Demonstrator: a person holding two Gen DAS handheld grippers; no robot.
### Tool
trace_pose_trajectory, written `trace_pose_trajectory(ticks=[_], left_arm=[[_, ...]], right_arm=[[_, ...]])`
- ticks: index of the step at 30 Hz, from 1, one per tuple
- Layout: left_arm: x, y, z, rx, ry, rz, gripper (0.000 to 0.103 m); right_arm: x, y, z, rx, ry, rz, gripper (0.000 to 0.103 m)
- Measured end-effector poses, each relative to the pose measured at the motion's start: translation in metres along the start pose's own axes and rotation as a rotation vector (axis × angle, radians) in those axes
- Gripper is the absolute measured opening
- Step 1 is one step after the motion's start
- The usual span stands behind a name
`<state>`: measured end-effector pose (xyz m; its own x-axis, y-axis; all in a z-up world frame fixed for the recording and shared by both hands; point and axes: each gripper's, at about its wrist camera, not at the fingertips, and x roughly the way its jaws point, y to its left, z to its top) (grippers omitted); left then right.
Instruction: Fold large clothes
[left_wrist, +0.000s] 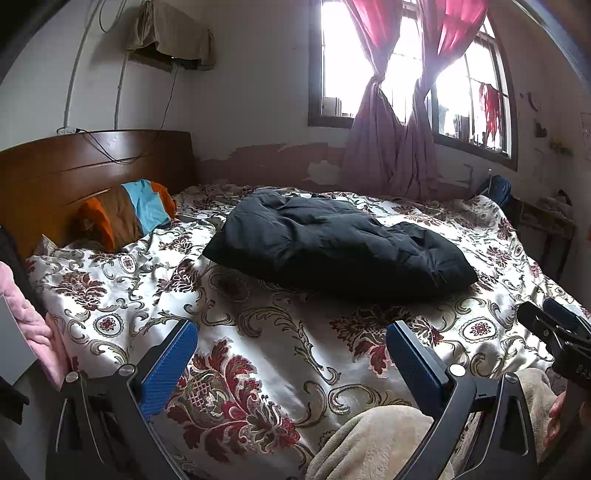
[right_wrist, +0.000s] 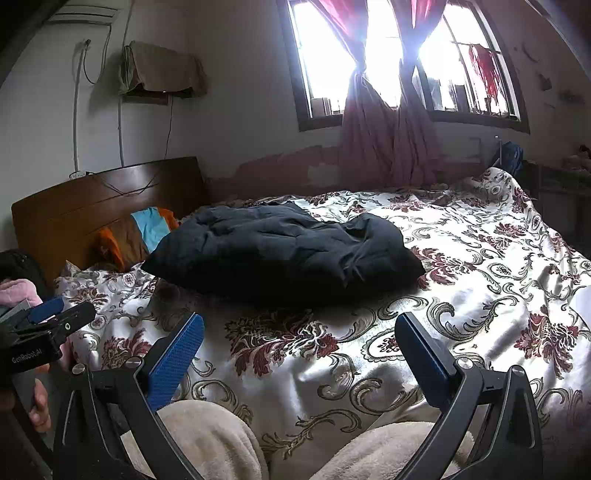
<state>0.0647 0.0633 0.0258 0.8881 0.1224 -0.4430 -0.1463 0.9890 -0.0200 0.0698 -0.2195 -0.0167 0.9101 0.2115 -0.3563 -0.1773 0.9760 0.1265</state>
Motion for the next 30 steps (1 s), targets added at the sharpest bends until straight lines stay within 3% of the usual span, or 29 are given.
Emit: trace_pose_trajectory(ticks=[30], left_arm=[[0.004,0.0032,0.0016,0.006,0.016,-0.001,0.103]], right_arm=[[-0.0001,0.0015,-0.0037,0.0,0.009,0.004,0.102]])
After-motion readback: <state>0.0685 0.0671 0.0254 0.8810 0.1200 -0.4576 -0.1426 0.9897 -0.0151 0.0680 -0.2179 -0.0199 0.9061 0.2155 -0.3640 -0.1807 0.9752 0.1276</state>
